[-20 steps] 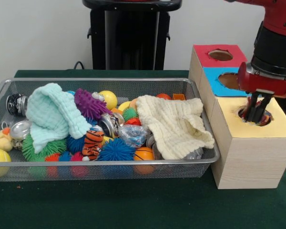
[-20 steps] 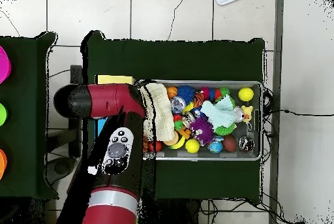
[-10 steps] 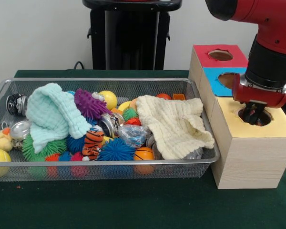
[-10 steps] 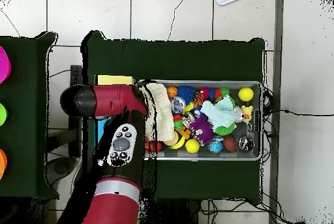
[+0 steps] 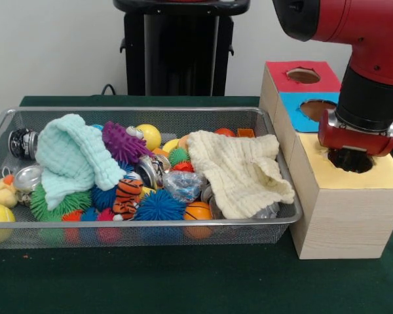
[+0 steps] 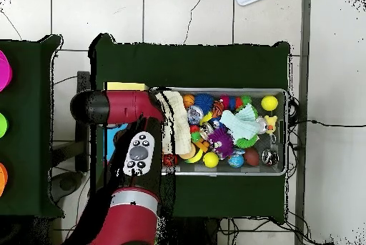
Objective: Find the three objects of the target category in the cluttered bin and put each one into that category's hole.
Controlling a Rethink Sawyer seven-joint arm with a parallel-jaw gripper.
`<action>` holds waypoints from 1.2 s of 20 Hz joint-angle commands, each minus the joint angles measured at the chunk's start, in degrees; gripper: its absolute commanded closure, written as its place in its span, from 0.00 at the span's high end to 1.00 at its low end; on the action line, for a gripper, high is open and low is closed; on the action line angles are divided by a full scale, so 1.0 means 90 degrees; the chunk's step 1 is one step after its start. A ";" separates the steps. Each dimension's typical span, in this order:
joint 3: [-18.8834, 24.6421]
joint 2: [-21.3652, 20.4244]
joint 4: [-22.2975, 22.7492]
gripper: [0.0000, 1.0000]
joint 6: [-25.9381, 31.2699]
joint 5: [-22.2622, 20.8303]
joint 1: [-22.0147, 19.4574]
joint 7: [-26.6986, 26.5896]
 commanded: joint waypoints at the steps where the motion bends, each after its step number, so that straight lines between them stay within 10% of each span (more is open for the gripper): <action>1: 0.0759 0.0966 0.0102 0.00 -0.0379 0.0077 -0.0241 0.0833; 12: 0.0670 0.0987 -0.0066 0.00 -0.0188 0.0042 -0.0168 0.0882; 24: 0.0541 -0.0381 0.0030 0.00 0.1713 0.0028 -0.0153 0.0489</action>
